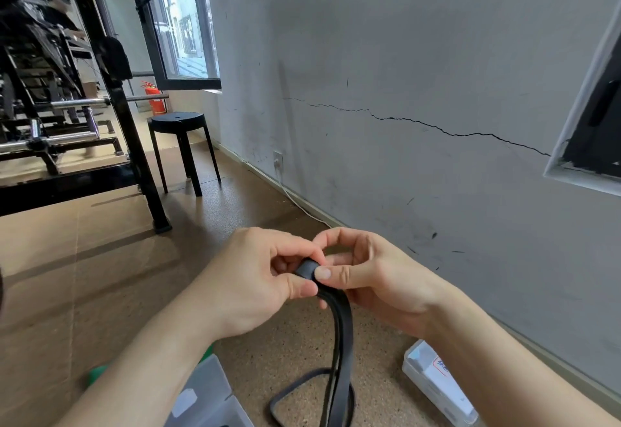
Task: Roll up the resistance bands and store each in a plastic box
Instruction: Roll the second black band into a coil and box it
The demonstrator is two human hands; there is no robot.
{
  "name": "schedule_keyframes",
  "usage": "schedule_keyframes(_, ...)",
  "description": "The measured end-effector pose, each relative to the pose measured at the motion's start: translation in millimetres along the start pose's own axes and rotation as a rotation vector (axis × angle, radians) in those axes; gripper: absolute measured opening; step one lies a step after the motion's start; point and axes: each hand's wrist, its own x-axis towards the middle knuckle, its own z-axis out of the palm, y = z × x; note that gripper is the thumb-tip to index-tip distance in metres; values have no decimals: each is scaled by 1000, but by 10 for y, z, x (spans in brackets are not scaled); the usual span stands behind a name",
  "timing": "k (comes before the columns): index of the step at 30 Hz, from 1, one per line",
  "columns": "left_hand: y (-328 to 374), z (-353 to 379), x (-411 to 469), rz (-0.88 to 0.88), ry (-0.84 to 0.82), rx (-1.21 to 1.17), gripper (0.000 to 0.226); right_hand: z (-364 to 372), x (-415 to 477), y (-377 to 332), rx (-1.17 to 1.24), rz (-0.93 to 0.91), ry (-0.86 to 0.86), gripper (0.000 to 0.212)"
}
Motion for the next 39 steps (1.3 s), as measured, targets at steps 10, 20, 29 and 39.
schedule_keyframes(10,-4,54,10,-161,11,-597,33,45,43,8,108,-91,80,29)
schedule_keyframes(20,-25,-10,18,-130,27,-118,31,30,16,37,-155,-55,69,30)
schedule_keyframes(29,-63,-102,-21,8,8,69,34,80,-6,116,-159,34,35,26)
schedule_keyframes(39,-99,-152,-24,-46,-47,-225,28,82,59,151,60,-32,51,31)
